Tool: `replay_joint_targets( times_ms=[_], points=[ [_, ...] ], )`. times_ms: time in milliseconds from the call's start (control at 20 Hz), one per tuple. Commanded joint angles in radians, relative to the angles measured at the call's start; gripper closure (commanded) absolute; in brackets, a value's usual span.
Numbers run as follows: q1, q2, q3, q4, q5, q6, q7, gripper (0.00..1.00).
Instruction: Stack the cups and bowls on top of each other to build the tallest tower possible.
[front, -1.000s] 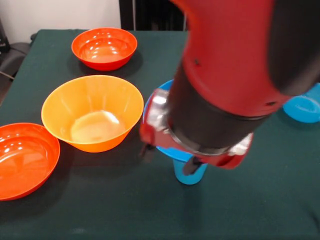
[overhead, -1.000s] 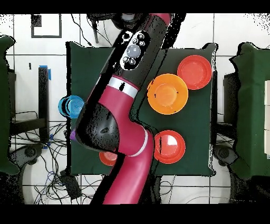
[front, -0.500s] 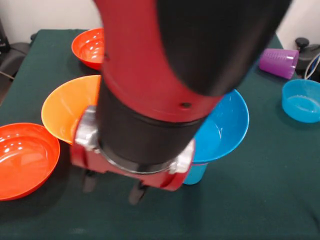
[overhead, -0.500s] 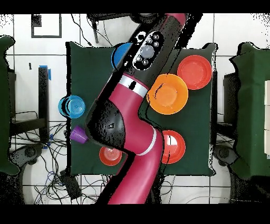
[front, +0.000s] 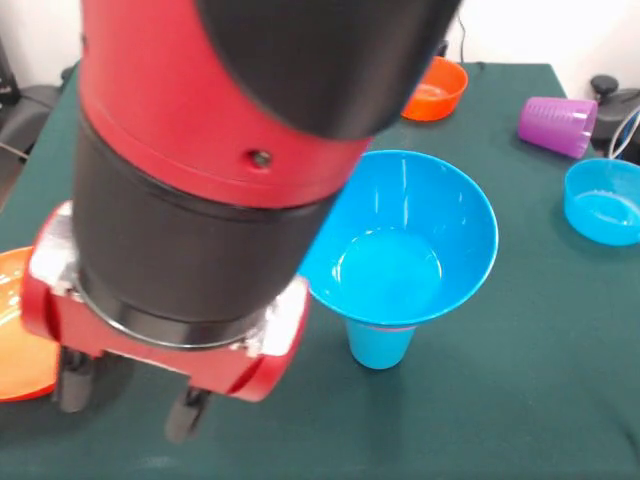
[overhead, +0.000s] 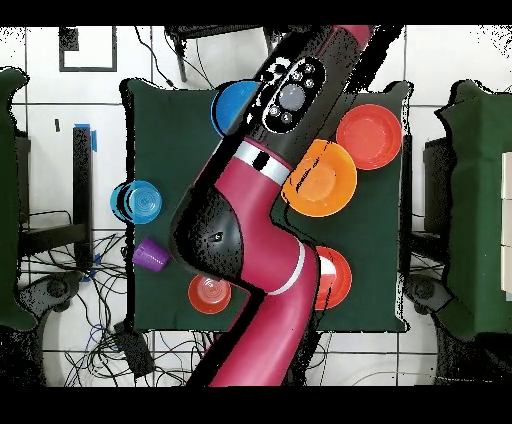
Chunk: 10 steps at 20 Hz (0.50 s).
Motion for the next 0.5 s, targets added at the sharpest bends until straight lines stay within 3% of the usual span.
replay_joint_targets(
  times_ms=[50,300,500],
  points=[
    [-0.010,0.010,-0.084,-0.062,-0.110,-0.045,-0.419,0.00],
    [-0.008,0.032,0.042,-0.069,-0.280,-0.090,-0.411,0.00],
    [0.004,0.042,0.188,-0.084,-0.467,-0.096,-0.374,0.00]
  ],
)
